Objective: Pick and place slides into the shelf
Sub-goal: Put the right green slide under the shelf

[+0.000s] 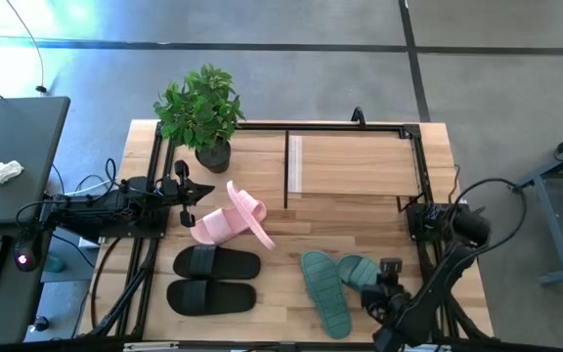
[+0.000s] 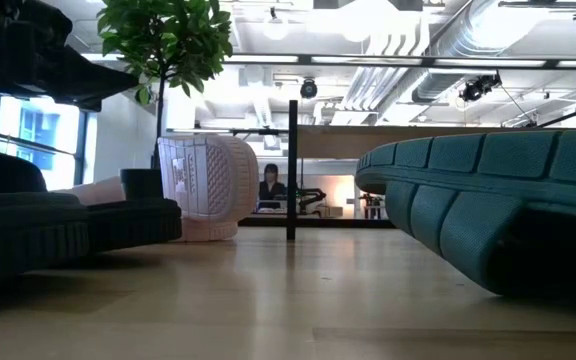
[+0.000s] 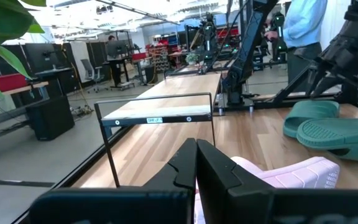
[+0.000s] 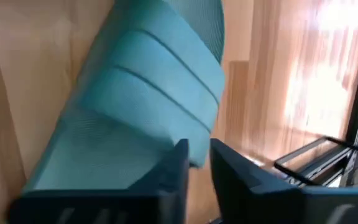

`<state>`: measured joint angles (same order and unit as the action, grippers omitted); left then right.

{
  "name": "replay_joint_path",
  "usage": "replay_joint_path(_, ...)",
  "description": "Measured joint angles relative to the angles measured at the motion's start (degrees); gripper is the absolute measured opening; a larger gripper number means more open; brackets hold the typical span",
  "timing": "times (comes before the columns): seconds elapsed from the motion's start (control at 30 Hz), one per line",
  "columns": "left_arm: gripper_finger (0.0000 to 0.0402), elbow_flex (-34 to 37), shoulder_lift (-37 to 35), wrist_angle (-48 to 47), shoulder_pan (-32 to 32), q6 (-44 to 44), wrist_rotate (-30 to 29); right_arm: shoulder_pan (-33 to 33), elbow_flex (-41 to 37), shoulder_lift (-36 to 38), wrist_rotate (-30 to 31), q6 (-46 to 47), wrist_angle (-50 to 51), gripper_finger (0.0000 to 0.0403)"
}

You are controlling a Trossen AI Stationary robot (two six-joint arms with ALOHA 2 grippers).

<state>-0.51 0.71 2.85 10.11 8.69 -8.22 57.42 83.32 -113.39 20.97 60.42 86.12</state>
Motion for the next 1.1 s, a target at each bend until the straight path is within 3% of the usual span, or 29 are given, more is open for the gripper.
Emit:
replay_joint_path(0.23,0.0001,0.0,0.0,-0.02,0.0,-0.02,0.02,0.55,1.78,-0.32,-0.77,-0.86,1.95,0.0164)
replay_joint_path(0.4,0.0001,0.0,0.01,-0.03,0.0,0.0,0.01,1.68,1.85,-0.32,-4.69,3.33,1.6,0.0183)
replay_joint_path(0.57,0.0001,0.0,0.0,-0.02,0.0,-0.02,-0.27,1.94,0.32,-0.3,0.19,1.83,-3.96,0.0167)
replay_joint_path(0.9,0.0001,0.0,0.0,-0.02,0.0,-0.02,-0.38,-1.24,-6.77,-0.3,2.85,1.06,-6.92,0.0114)
replay_joint_path(1.1,0.0001,0.0,0.01,-0.04,0.0,-0.02,-0.4,-1.65,-7.33,-0.3,6.84,2.68,-7.67,0.0042)
